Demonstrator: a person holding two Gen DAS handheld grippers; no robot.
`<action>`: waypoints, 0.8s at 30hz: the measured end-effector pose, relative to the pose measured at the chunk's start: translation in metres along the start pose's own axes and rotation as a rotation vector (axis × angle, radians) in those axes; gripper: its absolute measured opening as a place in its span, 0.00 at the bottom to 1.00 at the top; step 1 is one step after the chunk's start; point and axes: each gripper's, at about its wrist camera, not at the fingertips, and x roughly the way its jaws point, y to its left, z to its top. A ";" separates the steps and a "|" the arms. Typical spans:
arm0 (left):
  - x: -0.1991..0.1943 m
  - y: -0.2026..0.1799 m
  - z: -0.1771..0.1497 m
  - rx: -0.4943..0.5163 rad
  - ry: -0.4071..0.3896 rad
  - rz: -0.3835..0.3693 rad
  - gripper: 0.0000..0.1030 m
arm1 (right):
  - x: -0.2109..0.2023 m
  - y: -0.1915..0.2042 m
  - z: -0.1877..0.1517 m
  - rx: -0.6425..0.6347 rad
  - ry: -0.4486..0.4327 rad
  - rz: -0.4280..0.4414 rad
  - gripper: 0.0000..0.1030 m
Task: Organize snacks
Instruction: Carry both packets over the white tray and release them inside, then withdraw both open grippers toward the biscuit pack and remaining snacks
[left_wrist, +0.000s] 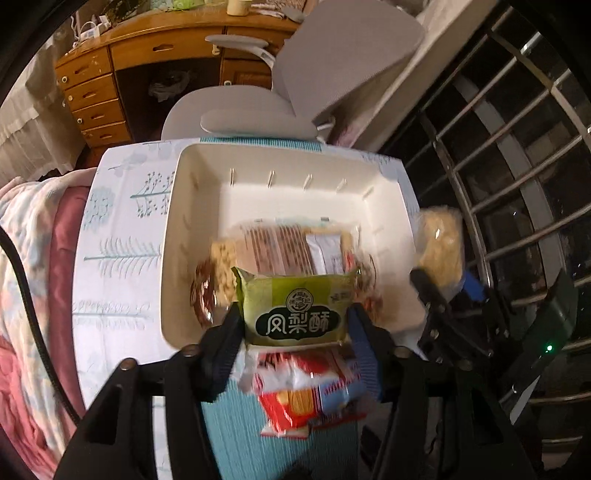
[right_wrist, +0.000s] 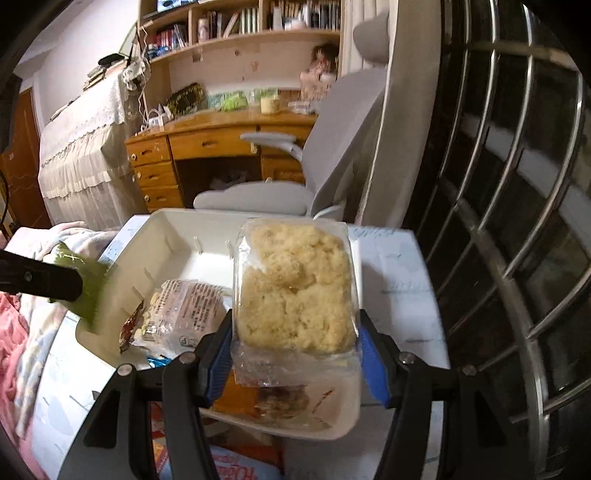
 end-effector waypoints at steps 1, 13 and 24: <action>0.002 0.003 0.003 -0.006 0.000 -0.003 0.60 | 0.004 0.000 0.000 0.010 0.017 0.009 0.60; -0.007 0.021 -0.008 -0.039 0.000 0.014 0.74 | -0.004 0.006 -0.004 0.073 0.051 0.051 0.66; -0.035 0.021 -0.056 0.050 0.005 -0.030 0.74 | -0.054 0.015 -0.040 0.179 0.038 0.007 0.66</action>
